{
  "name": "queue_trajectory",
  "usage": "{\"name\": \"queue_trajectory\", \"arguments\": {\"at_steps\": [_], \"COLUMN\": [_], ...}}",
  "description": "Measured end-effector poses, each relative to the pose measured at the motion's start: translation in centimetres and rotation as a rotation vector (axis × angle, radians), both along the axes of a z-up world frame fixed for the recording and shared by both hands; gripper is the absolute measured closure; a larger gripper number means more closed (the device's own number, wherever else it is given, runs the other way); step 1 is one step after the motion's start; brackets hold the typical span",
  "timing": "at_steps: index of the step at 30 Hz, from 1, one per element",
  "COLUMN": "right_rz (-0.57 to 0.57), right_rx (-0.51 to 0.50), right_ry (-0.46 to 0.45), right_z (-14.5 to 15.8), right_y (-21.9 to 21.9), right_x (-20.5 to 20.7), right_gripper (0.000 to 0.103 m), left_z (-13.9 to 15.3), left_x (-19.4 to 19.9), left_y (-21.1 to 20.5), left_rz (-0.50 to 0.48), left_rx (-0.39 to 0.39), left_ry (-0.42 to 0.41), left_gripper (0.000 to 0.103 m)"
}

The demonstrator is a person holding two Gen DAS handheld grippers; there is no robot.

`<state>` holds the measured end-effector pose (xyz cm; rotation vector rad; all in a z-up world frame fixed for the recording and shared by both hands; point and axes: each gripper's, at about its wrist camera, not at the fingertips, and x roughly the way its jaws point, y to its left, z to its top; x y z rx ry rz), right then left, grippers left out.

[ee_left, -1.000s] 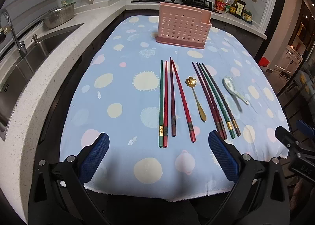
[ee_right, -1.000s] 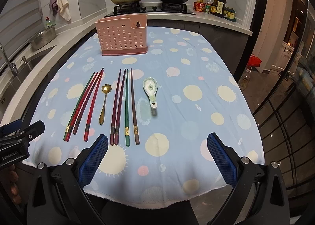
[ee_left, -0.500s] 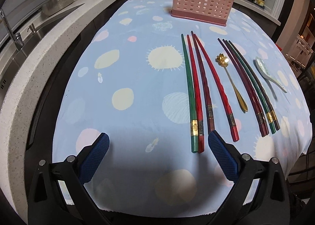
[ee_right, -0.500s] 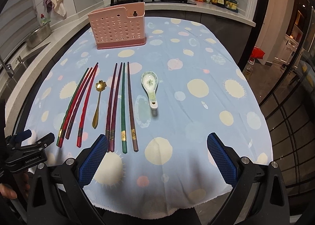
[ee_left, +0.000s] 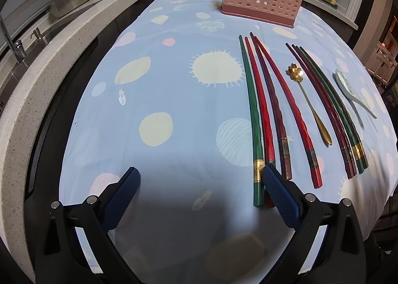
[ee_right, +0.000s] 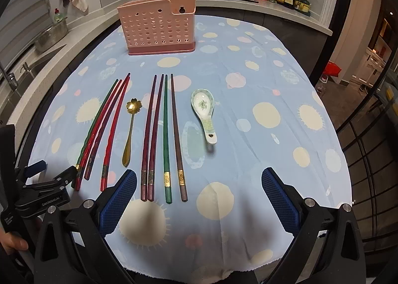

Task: Organize utensils
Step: 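Grasp a green chopstick with the left tool while the right tool grasps the white spoon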

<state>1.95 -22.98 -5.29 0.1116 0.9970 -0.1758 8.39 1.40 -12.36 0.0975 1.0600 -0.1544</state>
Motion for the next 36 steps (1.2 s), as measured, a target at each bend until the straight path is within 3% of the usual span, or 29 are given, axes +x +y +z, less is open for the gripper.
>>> {"name": "queue_trajectory", "arguments": {"at_steps": [8,17,21,25,30,33,36], "right_rz": [0.011,-0.011,-0.011,-0.019,-0.037,-0.051,-0.056], "right_rx": [-0.006,0.017,0.032,0.092,0.14,0.185,0.208], "right_ry": [-0.001,-0.008,-0.014,-0.015,-0.023,-0.018,-0.003], "right_z": [0.0,-0.5,-0.9,-1.5,-2.1,-2.7,-3.4], "right_y": [0.4,-0.9,-1.7,-2.9,-4.4,-5.2,-5.5], "right_x": [0.6,1.5,2.5,3.8,5.3,6.1,6.7], "right_gripper": [0.007,0.007,0.024,0.039,0.068,0.08,0.085], "left_z": [-0.7,0.3,0.6,0.6,0.5,0.5,0.4], "left_x": [0.2,0.0,0.3,0.6,1.2,1.7,1.8], "left_y": [-0.6,-1.0,-1.0,-1.1,-1.3,-1.5,-1.7], "left_rz": [-0.016,-0.07,-0.082,-0.076,-0.066,-0.058,-0.055], "left_rx": [0.027,-0.028,-0.083,-0.107,-0.101,-0.097,-0.093], "left_ry": [0.004,-0.004,0.011,0.021,0.027,0.031,0.032], "left_gripper": [0.012,0.057,0.092,0.093,0.093,0.093,0.093]}}
